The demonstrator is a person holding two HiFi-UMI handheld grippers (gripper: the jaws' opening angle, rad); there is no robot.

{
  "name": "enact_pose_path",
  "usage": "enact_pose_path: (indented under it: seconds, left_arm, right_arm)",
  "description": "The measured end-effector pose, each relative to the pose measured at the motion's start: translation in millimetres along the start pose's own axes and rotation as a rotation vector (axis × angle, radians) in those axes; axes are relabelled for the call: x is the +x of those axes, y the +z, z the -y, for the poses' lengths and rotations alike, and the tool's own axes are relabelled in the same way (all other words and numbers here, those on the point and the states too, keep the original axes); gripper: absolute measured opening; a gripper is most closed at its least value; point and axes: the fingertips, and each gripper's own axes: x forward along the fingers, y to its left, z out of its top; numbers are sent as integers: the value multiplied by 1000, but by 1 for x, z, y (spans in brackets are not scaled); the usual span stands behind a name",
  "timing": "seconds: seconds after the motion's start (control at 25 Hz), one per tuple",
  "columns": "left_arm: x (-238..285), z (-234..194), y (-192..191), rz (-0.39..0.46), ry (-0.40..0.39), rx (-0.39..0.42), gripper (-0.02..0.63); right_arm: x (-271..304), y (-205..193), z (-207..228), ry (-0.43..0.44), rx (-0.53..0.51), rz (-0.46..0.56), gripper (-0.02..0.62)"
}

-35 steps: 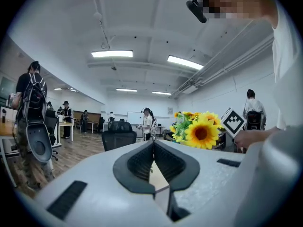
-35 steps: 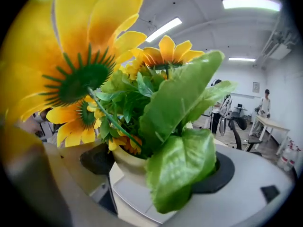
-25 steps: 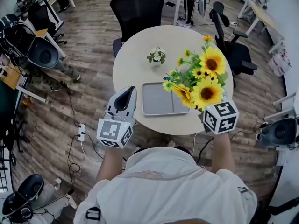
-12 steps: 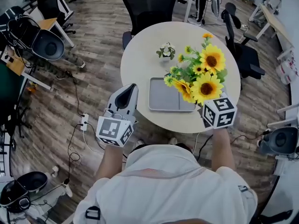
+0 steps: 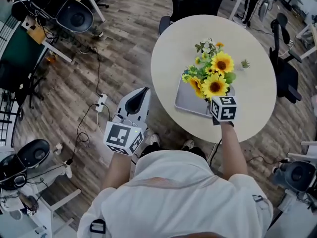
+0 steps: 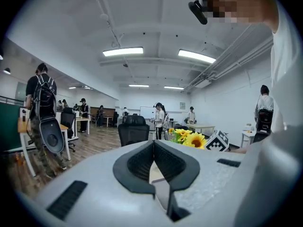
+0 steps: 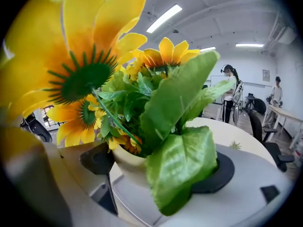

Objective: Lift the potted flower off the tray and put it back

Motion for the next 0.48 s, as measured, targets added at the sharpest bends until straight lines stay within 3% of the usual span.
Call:
enact_pose_path:
  seconds: [0.48]
  left_arm:
    - [-30, -35, -39, -50, 141, -69, 6]
  right_arm:
    - [120, -115, -23, 46, -27, -230, 479]
